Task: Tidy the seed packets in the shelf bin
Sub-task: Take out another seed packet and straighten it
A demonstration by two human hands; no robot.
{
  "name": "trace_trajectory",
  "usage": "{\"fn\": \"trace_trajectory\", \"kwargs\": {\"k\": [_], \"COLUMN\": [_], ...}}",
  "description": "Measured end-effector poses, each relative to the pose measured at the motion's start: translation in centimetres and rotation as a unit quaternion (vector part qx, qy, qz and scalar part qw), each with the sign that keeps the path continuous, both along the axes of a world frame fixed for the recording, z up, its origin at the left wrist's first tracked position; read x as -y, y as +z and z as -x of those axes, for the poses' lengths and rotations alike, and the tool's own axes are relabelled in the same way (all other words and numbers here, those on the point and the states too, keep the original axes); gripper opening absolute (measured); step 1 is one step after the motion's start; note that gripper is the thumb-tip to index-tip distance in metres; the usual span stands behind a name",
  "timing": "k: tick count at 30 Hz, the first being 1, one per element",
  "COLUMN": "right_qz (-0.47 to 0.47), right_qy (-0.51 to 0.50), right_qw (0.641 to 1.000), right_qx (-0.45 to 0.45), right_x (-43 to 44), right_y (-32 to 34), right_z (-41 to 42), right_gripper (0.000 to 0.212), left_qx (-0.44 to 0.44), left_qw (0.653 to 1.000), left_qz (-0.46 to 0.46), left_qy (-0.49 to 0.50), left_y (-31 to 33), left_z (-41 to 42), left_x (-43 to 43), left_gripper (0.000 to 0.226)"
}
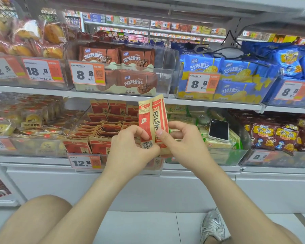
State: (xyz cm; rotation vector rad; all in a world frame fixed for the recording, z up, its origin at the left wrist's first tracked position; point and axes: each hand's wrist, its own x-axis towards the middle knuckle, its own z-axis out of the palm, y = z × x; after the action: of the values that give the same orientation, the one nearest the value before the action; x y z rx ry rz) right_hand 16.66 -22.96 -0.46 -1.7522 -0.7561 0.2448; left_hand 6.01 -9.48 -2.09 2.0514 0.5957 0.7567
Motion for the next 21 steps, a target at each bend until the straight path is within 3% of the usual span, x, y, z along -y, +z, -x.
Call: {"fn": "trace_trajectory", "kwargs": {"k": [4, 14, 21], "right_qz": [0.003, -0.045, -0.063], "right_qy": [-0.003, -0.015, -0.022], "right_qw": [1.000, 0.991, 0.989], "right_qx": [-0.010, -0.123, -0.131], "right_x": [-0.1, 0.1, 0.2], "right_y": [0.1, 0.9, 1.2], "right_z": [0.0, -0.1, 0.2], "right_gripper": [0.017, 0.012, 0.014], "left_qx": [-0.022, 0.000, 0.007], "left_qw": [0.999, 0.983, 0.975], "left_qz": [0.006, 0.138, 0.176], "left_qy": [-0.022, -0.117, -0.131], "left_y": [0.0, 1.0, 1.2], "left_z": [0.0, 0.4, 0.5], "left_x": [-0.3, -1.0, -0.9], "left_gripper": [0.006, 0.009, 0.008]}}
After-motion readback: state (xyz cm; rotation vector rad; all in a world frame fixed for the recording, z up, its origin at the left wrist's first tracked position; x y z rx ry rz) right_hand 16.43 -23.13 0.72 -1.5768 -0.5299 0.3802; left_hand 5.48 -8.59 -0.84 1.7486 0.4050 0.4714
